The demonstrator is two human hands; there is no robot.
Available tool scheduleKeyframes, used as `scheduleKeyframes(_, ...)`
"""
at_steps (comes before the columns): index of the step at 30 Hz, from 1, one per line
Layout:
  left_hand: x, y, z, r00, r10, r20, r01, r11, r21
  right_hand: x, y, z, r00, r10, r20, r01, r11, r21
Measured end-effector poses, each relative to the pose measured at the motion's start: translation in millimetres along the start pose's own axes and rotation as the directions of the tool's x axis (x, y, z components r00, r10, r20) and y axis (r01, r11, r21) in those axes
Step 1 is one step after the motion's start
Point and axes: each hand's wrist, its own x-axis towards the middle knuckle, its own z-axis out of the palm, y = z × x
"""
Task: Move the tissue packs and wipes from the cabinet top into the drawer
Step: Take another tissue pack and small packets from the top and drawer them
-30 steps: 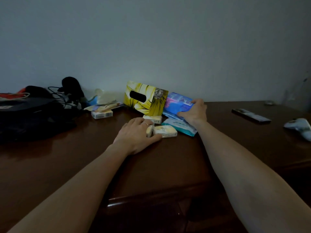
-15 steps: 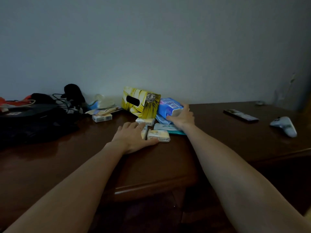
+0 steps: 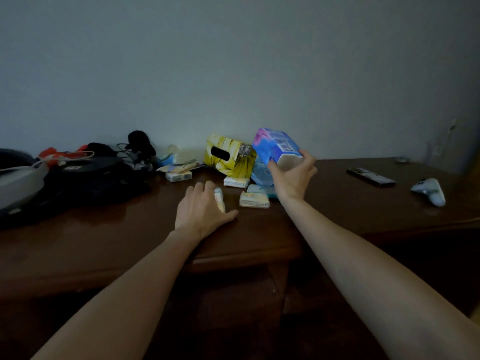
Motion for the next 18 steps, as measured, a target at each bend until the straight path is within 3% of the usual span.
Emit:
scheduleKeyframes(5, -72, -4, -47, 0.964, -0.069, -0.256, 0.013, 0.977, -0.212, -106, -47, -27, 0.976, -0.156, 0.15, 0.12, 0.967, 0.223)
scheduleKeyframes(8, -131, -11, -74, 0.906, -0.302, -0.297, 0.125, 0.86, -0.494, -192, -50, -45, 0.947, -0.276, 0.163, 0.234, 0.942, 0.24)
scheduleKeyframes(10, -171, -21, -87, 0.829, -0.504, -0.243, 0.193, 0.666, -0.721, -252, -40, -55, 0.92, -0.356, 0.164, 0.304, 0.913, 0.272)
scheduleKeyframes(12, -212, -35, -93, 0.759, -0.643, -0.101, 0.215, 0.394, -0.893, -315, -21, -65, 0.904, -0.38, 0.197, 0.312, 0.9, 0.305)
scheduleKeyframes(15, -280, -52, -83, 0.722, -0.687, 0.085, 0.263, 0.158, -0.952, -394, 7, -82, 0.88, -0.328, 0.345, 0.216, 0.921, 0.324)
scheduleKeyframes(18, -338, -72, -59, 0.65, -0.702, 0.292, 0.343, -0.072, -0.937, -437, 35, -103, 0.771, -0.303, 0.56, 0.097, 0.925, 0.367)
